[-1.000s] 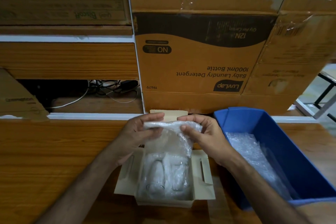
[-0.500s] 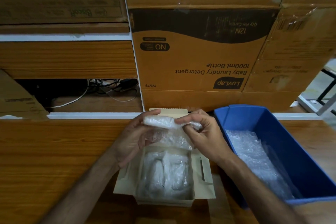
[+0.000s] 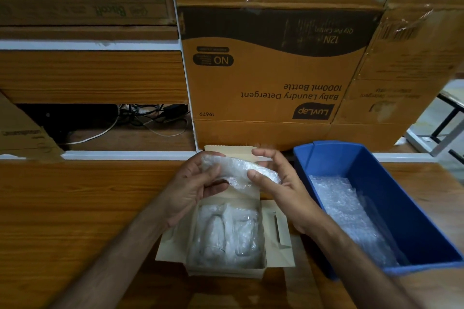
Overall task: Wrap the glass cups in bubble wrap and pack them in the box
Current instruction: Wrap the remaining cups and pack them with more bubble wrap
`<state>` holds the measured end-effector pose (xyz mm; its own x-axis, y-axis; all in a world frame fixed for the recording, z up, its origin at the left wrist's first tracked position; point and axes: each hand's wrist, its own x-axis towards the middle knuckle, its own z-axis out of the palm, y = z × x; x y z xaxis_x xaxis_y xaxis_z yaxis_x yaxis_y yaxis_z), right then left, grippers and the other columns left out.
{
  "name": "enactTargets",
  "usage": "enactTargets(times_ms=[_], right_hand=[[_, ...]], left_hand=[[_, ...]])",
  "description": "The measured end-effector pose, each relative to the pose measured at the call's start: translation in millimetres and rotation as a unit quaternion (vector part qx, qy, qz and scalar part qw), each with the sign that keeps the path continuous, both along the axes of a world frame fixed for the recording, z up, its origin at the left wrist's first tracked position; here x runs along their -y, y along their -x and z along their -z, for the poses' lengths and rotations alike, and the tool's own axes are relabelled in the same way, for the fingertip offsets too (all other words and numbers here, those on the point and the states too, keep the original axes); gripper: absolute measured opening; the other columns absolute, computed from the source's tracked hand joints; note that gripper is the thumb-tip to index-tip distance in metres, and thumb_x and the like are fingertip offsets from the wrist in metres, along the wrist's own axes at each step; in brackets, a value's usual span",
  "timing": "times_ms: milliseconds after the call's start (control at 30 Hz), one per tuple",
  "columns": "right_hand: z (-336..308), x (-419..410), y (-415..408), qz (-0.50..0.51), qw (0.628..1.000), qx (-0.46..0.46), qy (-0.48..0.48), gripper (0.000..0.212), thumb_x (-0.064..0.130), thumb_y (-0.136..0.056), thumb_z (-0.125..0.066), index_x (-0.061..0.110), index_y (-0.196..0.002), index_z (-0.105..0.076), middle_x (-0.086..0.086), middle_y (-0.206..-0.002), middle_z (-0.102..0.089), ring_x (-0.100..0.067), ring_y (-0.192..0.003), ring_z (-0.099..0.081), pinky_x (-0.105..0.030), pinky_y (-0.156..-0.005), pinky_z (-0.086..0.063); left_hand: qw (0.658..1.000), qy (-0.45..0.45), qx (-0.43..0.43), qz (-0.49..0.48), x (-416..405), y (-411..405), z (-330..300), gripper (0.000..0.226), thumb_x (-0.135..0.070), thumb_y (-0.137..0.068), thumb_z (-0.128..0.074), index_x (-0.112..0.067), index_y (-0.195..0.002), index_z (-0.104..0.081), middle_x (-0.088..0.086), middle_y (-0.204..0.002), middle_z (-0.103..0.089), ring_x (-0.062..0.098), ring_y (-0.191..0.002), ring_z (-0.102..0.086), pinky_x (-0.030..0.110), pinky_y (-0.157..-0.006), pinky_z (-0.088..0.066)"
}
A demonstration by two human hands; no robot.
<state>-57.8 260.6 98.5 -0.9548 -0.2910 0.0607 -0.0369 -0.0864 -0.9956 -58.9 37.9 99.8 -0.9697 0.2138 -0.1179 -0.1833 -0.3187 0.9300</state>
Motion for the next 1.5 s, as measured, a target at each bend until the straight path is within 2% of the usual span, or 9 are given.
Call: enactTargets(times_ms=[233, 333, 433, 667, 867, 1067, 1167, 1367, 1500], right_hand=[[6.0, 3.5, -3.8, 0.006, 0.999, 0.010, 0.037, 0.021, 0.008, -0.095, -0.069, 0.008, -0.115, -0.074, -0.010, -0.105, -0.076, -0.018, -0.079, -0.072, -0.026, -0.067, -0.061], [7.7, 2.4, -3.1, 0.037, 0.999, -0.016, -0.002, 0.016, 0.000, -0.091, -0.074, 0.009, -0.101, -0.081, -0.007, -0.109, -0.076, -0.014, -0.094, -0.072, -0.026, -0.078, -0.059], [12.9, 2.3, -5.9, 0.023, 1.000, 0.012, -0.010, 0.015, 0.012, -0.087, -0.076, 0.008, -0.100, -0.083, -0.006, -0.122, -0.071, -0.014, -0.115, -0.066, -0.026, -0.088, -0.056], [43.9, 14.1, -28.1, 0.122, 0.992, 0.022, -0.019, 0.027, 0.002, -0.087, -0.079, 0.013, -0.112, -0.074, -0.007, -0.110, -0.075, -0.025, -0.103, -0.074, -0.041, -0.080, -0.064], [76.3, 16.3, -52.6, 0.171, 0.945, 0.026, -0.279, 0.023, 0.028, -0.091, -0.074, 0.039, -0.111, -0.077, 0.019, -0.119, -0.057, -0.003, -0.111, -0.060, -0.031, -0.089, -0.061], [79.3, 39.5, -71.4, 0.162, 0.783, -0.060, -0.598, 0.019, 0.041, -0.097, -0.064, 0.032, -0.112, -0.072, 0.011, -0.108, -0.065, -0.005, -0.085, -0.061, -0.018, -0.070, -0.050], [84.5, 50.6, -70.4, 0.143, 0.704, -0.058, -0.693, 0.019, 0.043, -0.096, -0.066, 0.027, -0.103, -0.074, 0.007, -0.094, -0.064, -0.013, -0.078, -0.058, -0.025, -0.066, -0.048], [88.7, 63.9, -65.5, 0.096, 0.657, -0.018, -0.747, 0.018, 0.029, -0.098, -0.066, 0.018, -0.111, -0.072, -0.002, -0.108, -0.063, -0.021, -0.096, -0.057, -0.036, -0.084, -0.051], [89.1, 69.2, -66.1, 0.078, 0.646, -0.005, -0.760, 0.026, 0.024, -0.098, -0.067, 0.014, -0.122, -0.068, -0.007, -0.117, -0.056, -0.024, -0.105, -0.053, -0.040, -0.094, -0.047]], left_hand=[[0.995, -0.086, 0.041, 0.041, 5.9, -1.8, 14.5, 0.007, -0.002, -0.094, -0.060, -0.006, -0.099, -0.062, 0.022, -0.122, -0.069, 0.027, -0.095, -0.073, 0.029, -0.081, -0.063], [0.990, -0.116, 0.055, 0.065, 12.2, 0.7, 14.9, 0.026, -0.021, -0.091, -0.060, -0.001, -0.106, -0.066, 0.025, -0.121, -0.069, 0.031, -0.104, -0.071, 0.032, -0.085, -0.062], [0.998, -0.034, 0.053, 0.028, 11.5, 5.8, 18.5, 0.025, -0.021, -0.090, -0.073, -0.003, -0.107, -0.069, 0.015, -0.109, -0.073, 0.021, -0.095, -0.073, 0.028, -0.081, -0.063], [0.995, 0.040, 0.082, -0.042, 0.4, 15.0, 47.2, 0.051, -0.001, -0.085, -0.079, -0.015, -0.130, -0.061, 0.013, -0.122, -0.066, 0.022, -0.106, -0.073, 0.028, -0.080, -0.062], [0.982, 0.184, 0.027, -0.038, -14.3, 33.0, 83.3, 0.036, -0.002, -0.086, -0.079, -0.017, -0.115, -0.066, 0.009, -0.114, -0.074, 0.019, -0.101, -0.073, 0.027, -0.073, -0.061], [0.904, 0.407, -0.130, 0.023, -33.7, 45.4, 110.7, 0.016, -0.019, -0.085, -0.082, -0.020, -0.097, -0.072, -0.010, -0.092, -0.071, 0.006, -0.090, -0.066, 0.012, -0.066, -0.047], [0.862, 0.472, -0.181, 0.027, -42.6, 45.3, 118.5, 0.011, -0.025, -0.084, -0.082, -0.024, -0.092, -0.075, -0.011, -0.086, -0.072, 0.005, -0.081, -0.067, 0.018, -0.063, -0.053], [0.733, 0.604, -0.312, 0.022, -58.6, 42.1, 127.3, 0.010, -0.036, -0.091, -0.075, -0.027, -0.095, -0.077, -0.007, -0.093, -0.072, 0.011, -0.081, -0.061, 0.025, -0.068, -0.046], [0.686, 0.650, -0.323, 0.042, -62.6, 49.0, 128.3, 0.012, -0.037, -0.094, -0.071, -0.027, -0.097, -0.077, -0.006, -0.096, -0.063, 0.012, -0.080, -0.054, 0.028, -0.065, -0.047]])
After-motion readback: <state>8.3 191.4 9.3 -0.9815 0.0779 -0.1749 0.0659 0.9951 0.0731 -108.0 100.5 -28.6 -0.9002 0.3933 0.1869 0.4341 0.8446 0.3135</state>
